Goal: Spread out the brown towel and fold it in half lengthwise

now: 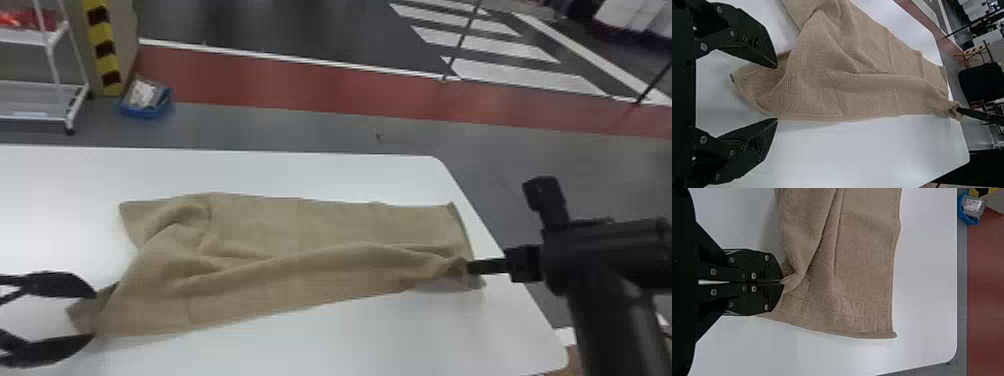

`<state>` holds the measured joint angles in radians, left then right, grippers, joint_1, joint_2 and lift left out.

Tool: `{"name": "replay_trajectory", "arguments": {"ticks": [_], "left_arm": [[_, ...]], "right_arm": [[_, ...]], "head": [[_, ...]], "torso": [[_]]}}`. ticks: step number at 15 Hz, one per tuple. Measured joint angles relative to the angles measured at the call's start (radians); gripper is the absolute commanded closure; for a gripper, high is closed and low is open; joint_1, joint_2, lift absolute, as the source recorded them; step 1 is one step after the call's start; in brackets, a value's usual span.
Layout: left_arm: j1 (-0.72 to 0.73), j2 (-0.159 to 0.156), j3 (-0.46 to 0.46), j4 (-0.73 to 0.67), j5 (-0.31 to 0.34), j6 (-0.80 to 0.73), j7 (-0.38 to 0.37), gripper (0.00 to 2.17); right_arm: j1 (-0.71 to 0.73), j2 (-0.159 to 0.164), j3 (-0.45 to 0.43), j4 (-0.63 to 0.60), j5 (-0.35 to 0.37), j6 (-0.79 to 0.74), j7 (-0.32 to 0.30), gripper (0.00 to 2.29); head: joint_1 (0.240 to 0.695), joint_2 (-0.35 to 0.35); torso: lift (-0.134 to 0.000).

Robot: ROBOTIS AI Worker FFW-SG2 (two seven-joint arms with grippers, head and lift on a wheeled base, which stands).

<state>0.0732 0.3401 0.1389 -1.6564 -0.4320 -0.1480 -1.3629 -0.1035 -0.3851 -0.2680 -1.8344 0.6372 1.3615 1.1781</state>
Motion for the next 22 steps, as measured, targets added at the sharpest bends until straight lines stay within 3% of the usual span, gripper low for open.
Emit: {"name": "replay_trajectory", "arguments": {"ticks": [8, 10, 13, 15, 22], "left_arm": [[-0.031, 0.012, -0.011, 0.060, -0.002, -0.031, 0.004, 0.62], [-0.034, 0.015, -0.013, 0.064, -0.006, -0.031, 0.004, 1.00], [-0.044, 0.016, -0.013, 0.076, -0.014, -0.027, 0.002, 1.01], [-0.049, 0.016, -0.015, 0.083, -0.028, -0.022, -0.006, 1.40], [-0.070, 0.018, 0.021, 0.074, -0.013, 0.031, -0.006, 1.41]], "right_arm": [[0.007, 0.007, -0.005, -0.015, 0.009, 0.034, 0.002, 1.52], [0.007, 0.008, -0.005, -0.015, 0.009, 0.036, 0.002, 1.52], [0.006, 0.008, -0.008, -0.016, 0.008, 0.034, 0.002, 1.52], [0.005, 0.008, -0.012, -0.016, 0.007, 0.034, 0.002, 1.52], [0.013, 0.008, -0.026, -0.020, 0.007, 0.036, 0.003, 1.52]], "head": [[0.695, -0.292], [0.695, -0.291], [0.695, -0.287], [0.695, -0.286], [0.695, -0.267]], "torso": [[-0.124], [-0.124], [-0.124], [-0.124], [-0.124]]}}
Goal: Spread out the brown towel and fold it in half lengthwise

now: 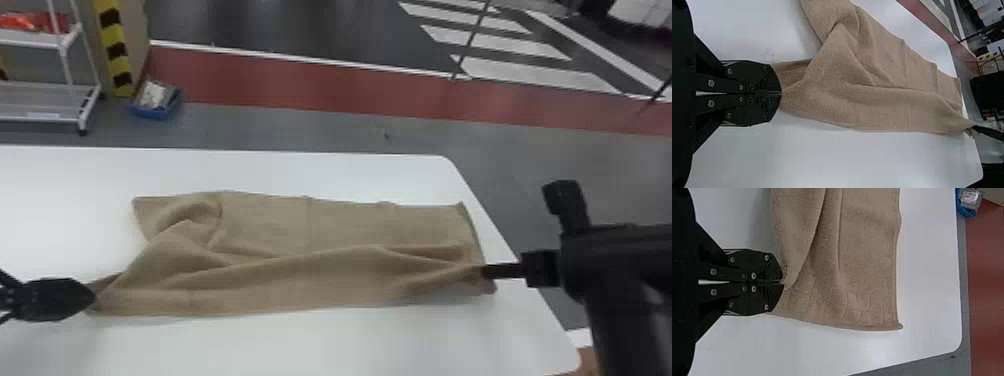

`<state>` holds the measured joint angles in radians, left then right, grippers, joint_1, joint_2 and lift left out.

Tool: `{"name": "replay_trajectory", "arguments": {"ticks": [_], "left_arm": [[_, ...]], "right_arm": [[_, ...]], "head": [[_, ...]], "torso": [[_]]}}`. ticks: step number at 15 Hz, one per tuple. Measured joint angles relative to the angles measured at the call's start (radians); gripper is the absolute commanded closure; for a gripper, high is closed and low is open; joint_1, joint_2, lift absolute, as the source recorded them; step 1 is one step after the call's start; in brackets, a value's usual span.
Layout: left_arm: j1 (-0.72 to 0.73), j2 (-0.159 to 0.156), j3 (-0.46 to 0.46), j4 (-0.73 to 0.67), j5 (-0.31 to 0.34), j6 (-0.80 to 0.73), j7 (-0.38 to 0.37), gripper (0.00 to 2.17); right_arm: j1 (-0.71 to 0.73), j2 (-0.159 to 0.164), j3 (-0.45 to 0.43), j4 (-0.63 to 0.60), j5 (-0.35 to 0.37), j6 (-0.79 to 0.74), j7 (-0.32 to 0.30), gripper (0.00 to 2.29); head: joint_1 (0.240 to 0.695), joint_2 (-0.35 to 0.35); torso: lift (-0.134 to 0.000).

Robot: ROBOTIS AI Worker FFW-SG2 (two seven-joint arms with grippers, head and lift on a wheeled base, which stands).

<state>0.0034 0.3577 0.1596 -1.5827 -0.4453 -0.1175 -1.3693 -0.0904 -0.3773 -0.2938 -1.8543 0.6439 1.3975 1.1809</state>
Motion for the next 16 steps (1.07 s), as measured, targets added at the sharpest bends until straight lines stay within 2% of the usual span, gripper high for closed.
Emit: {"name": "replay_trajectory", "arguments": {"ticks": [1, 3, 5, 9, 10, 12, 13, 16], "left_arm": [[-0.001, 0.000, 0.017, -0.007, 0.007, 0.010, 0.000, 1.42], [-0.004, 0.001, 0.043, -0.014, 0.012, 0.023, 0.000, 1.93], [-0.006, 0.003, 0.065, -0.016, 0.014, 0.048, 0.029, 1.96], [-0.002, 0.006, 0.064, -0.017, 0.006, 0.062, 0.041, 1.96], [-0.002, 0.005, 0.061, -0.017, 0.005, 0.061, 0.044, 1.79], [0.008, 0.000, 0.053, -0.017, 0.006, 0.031, 0.068, 0.82], [0.021, -0.004, 0.052, -0.020, 0.010, -0.024, 0.074, 0.52], [0.063, -0.011, 0.069, -0.051, 0.008, -0.145, 0.061, 0.51]], "right_arm": [[0.002, 0.000, -0.001, -0.001, 0.000, 0.001, 0.000, 1.52], [0.005, 0.000, -0.002, -0.003, 0.000, 0.001, 0.000, 1.52], [0.007, 0.000, -0.002, -0.003, 0.000, 0.000, 0.000, 1.52], [0.010, 0.000, -0.004, -0.003, 0.000, -0.002, 0.000, 1.52], [0.011, 0.000, -0.005, -0.003, 0.000, -0.002, 0.000, 1.52], [0.015, 0.000, -0.006, -0.003, 0.000, -0.002, 0.000, 1.52], [0.016, 0.000, -0.006, -0.003, 0.000, -0.002, 0.000, 1.52], [0.017, 0.000, -0.007, -0.003, 0.000, -0.001, 0.000, 1.52]], "head": [[0.695, -0.260], [0.695, -0.248], [0.695, -0.226], [0.695, -0.221], [0.695, -0.222], [0.695, -0.228], [0.695, -0.235], [0.695, -0.265]], "torso": [[-0.124], [-0.124], [-0.124], [-0.124], [-0.124], [-0.124], [-0.124], [-0.124]]}}
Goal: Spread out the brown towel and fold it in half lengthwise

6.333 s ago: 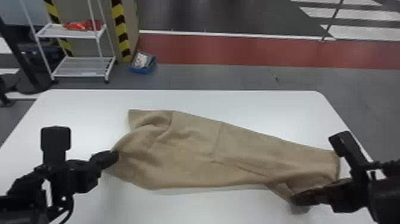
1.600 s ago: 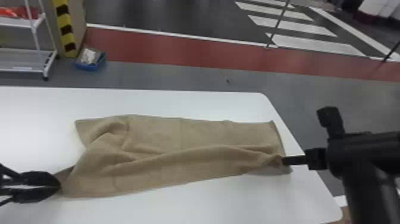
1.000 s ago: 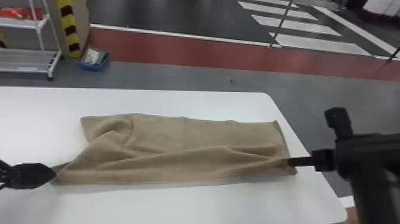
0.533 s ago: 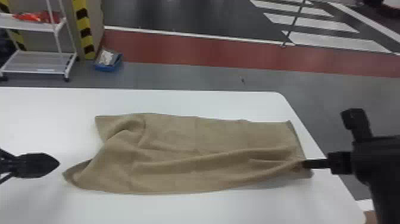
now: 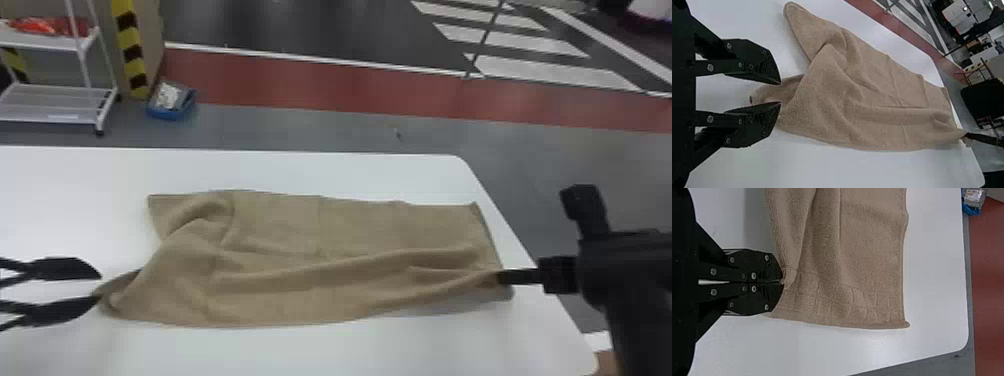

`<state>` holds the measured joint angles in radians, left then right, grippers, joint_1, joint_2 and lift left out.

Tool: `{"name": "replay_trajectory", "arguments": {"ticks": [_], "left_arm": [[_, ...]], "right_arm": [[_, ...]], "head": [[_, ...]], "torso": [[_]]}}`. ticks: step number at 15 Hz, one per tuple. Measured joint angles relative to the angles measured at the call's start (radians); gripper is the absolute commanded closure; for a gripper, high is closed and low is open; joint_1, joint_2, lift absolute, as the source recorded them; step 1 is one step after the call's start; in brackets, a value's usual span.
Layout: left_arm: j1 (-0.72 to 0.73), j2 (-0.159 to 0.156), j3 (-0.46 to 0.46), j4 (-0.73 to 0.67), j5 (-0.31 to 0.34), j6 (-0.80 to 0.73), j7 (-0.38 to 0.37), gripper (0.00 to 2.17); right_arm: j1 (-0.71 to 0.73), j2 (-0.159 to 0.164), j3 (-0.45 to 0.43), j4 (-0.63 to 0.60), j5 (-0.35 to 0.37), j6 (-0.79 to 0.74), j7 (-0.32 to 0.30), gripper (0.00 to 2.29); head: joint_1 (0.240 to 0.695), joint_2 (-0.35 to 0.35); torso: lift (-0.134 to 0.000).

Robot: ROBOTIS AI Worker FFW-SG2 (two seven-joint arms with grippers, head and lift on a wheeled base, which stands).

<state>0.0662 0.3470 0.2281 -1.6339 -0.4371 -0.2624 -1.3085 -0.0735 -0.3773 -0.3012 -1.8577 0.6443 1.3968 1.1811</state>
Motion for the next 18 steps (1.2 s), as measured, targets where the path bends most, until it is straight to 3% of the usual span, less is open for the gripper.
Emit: {"name": "replay_trajectory", "arguments": {"ticks": [6, 10, 11, 12, 13, 18], "left_arm": [[0.002, 0.006, -0.023, 0.010, -0.091, -0.059, 0.003, 0.51], [-0.006, 0.006, -0.046, 0.026, -0.113, -0.098, 0.011, 0.52], [-0.007, 0.005, -0.049, 0.031, -0.114, -0.108, 0.020, 0.55], [-0.009, 0.005, -0.053, 0.034, -0.116, -0.112, 0.032, 0.78], [-0.010, 0.004, -0.059, 0.037, -0.123, -0.114, 0.046, 0.82], [-0.023, 0.002, -0.075, 0.059, -0.139, -0.113, 0.075, 0.82]], "right_arm": [[-0.001, 0.000, -0.003, 0.000, -0.001, -0.002, 0.000, 1.52], [-0.002, 0.000, -0.007, 0.000, -0.002, 0.001, 0.002, 1.52], [-0.001, 0.000, -0.009, 0.000, -0.002, 0.002, 0.003, 1.52], [-0.001, 0.000, -0.010, 0.000, -0.002, 0.004, 0.004, 1.52], [0.000, 0.000, -0.010, 0.000, -0.002, 0.007, 0.005, 1.52], [0.012, 0.000, -0.016, -0.014, -0.001, 0.016, 0.010, 1.52]], "head": [[0.695, -0.269], [0.695, -0.283], [0.695, -0.285], [0.695, -0.287], [0.695, -0.288], [0.695, -0.292]], "torso": [[-0.124], [-0.124], [-0.124], [-0.124], [-0.124], [-0.124]]}}
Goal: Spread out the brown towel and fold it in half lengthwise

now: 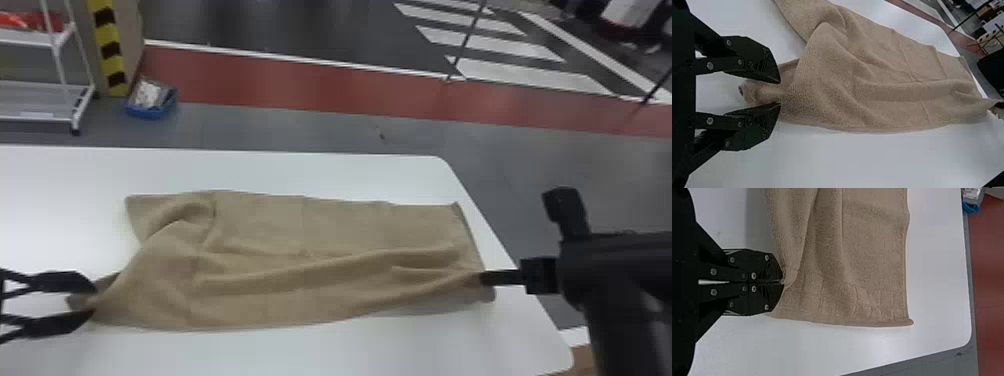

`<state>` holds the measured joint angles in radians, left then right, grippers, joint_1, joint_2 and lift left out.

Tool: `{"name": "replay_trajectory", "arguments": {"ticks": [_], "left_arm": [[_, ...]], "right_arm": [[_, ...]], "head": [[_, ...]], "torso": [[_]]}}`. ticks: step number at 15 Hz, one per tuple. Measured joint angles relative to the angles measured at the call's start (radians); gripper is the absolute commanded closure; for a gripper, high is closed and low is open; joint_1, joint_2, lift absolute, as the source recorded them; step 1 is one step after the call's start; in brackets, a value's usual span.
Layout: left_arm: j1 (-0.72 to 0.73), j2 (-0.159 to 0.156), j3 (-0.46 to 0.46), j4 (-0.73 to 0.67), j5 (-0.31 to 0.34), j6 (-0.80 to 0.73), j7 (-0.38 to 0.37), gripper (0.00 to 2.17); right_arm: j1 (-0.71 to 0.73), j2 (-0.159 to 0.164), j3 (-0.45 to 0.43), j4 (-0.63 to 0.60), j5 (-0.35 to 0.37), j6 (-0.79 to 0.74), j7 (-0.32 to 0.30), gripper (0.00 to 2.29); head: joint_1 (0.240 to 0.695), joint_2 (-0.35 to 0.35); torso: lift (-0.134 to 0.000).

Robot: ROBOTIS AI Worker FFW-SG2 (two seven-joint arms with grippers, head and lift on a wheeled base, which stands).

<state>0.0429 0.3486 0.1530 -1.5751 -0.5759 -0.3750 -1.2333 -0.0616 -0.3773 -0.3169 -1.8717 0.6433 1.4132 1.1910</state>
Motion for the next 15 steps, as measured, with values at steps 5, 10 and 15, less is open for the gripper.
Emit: {"name": "replay_trajectory", "arguments": {"ticks": [5, 10, 15], "left_arm": [[-0.014, 0.001, -0.008, 0.009, -0.024, 0.046, 0.002, 1.08], [-0.030, 0.002, -0.001, 0.002, -0.035, 0.190, 0.001, 1.37], [-0.018, 0.006, 0.083, -0.088, -0.012, 0.280, -0.104, 1.37]], "right_arm": [[0.014, 0.000, -0.010, -0.019, -0.002, 0.010, 0.004, 1.52], [0.017, 0.000, -0.031, -0.020, -0.010, 0.005, 0.004, 1.52], [0.018, -0.002, -0.050, -0.020, -0.018, -0.018, 0.004, 1.52]], "head": [[0.695, -0.288], [0.695, -0.262], [0.695, -0.231]], "torso": [[-0.124], [-0.124], [-0.124]]}}
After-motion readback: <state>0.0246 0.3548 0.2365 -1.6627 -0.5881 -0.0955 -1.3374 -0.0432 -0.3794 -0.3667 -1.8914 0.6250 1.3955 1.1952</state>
